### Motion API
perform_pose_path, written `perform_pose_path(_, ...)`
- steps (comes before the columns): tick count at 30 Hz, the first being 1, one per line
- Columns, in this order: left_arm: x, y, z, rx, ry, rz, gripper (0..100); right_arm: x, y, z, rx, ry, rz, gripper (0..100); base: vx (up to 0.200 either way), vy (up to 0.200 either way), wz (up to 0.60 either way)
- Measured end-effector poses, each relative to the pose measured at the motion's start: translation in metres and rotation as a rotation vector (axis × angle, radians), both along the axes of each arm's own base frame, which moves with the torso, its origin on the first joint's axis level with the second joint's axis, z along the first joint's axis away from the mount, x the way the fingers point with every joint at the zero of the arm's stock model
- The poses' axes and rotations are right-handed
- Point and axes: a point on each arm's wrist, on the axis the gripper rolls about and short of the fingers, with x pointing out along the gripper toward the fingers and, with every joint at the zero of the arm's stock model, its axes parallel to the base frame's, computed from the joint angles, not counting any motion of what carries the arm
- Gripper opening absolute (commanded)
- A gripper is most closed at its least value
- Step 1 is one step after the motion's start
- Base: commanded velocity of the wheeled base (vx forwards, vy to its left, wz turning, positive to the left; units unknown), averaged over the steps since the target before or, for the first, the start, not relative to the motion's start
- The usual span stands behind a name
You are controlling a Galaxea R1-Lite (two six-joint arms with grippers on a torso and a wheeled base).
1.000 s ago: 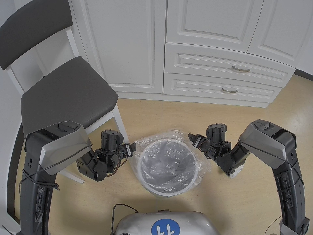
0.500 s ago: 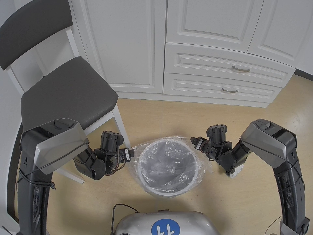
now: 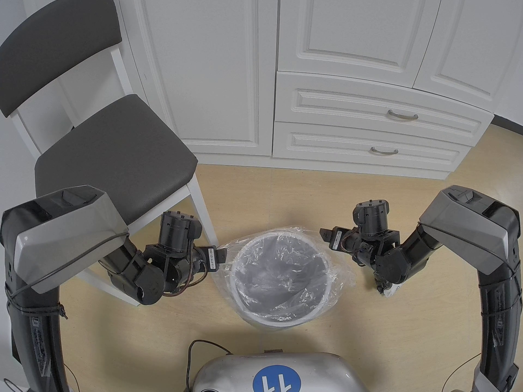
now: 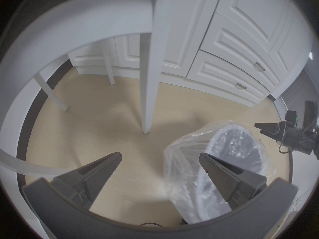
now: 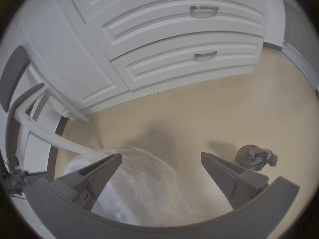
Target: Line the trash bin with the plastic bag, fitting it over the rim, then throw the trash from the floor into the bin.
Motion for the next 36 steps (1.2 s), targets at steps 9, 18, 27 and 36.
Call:
perform_pose_path(9, -0.029, -0.024, 0.007, 0.009, 0.003, -0.087, 100, -0.041, 0.005, 0.021, -0.132, 0.015, 0.108, 100, 0.0, 0.0, 0.0)
perform_pose_path(18, -0.047, -0.042, -0.01, 0.06, 0.052, -0.164, 100, -0.095, 0.008, 0.018, -0.375, 0.037, 0.302, 100, 0.0, 0.0, 0.0)
perform_pose_path(27, -0.05, -0.034, -0.041, 0.182, 0.12, -0.211, 100, -0.11, 0.007, 0.015, -0.408, 0.032, 0.337, 100, 0.0, 0.0, 0.0)
perform_pose_path(36, -0.059, -0.007, -0.051, 0.276, 0.153, -0.302, 100, -0.116, 0.004, 0.014, -0.432, 0.043, 0.356, 100, 0.0, 0.0, 0.0)
